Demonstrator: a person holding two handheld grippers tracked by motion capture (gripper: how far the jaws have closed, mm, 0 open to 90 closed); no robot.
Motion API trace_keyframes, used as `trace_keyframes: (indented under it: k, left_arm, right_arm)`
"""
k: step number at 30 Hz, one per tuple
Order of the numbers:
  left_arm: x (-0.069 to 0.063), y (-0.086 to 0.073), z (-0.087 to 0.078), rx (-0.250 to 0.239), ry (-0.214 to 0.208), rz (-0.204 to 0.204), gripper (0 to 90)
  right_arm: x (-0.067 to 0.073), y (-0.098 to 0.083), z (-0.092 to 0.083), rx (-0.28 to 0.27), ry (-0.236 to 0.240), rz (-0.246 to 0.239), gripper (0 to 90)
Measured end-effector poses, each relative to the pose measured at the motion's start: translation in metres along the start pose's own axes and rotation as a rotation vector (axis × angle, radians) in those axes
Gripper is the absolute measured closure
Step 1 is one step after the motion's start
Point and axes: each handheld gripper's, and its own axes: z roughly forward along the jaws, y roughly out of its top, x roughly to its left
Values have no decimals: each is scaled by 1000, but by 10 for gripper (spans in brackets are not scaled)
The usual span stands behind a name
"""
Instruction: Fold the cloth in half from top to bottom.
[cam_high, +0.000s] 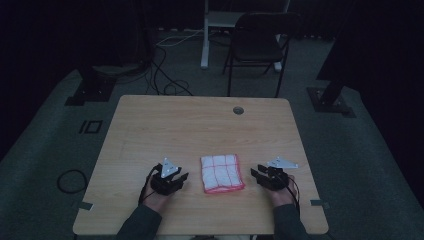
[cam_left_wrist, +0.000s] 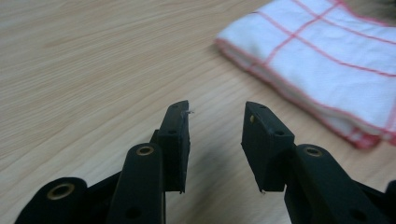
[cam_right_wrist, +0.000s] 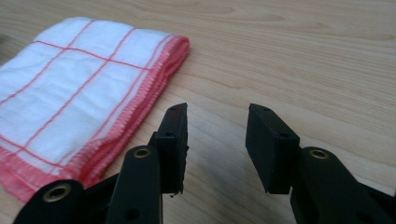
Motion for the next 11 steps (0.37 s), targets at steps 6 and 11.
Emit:
trace_keyframes:
  k: [6, 11]
  left_arm:
    - [17, -3, 1, 7, 30, -47, 619]
    - [27, -4, -1, 3, 56, -72, 616]
  right_arm:
    - [-6, -1, 1, 9, -10, 19, 589]
    - [-9, -2, 1, 7, -18, 21, 588]
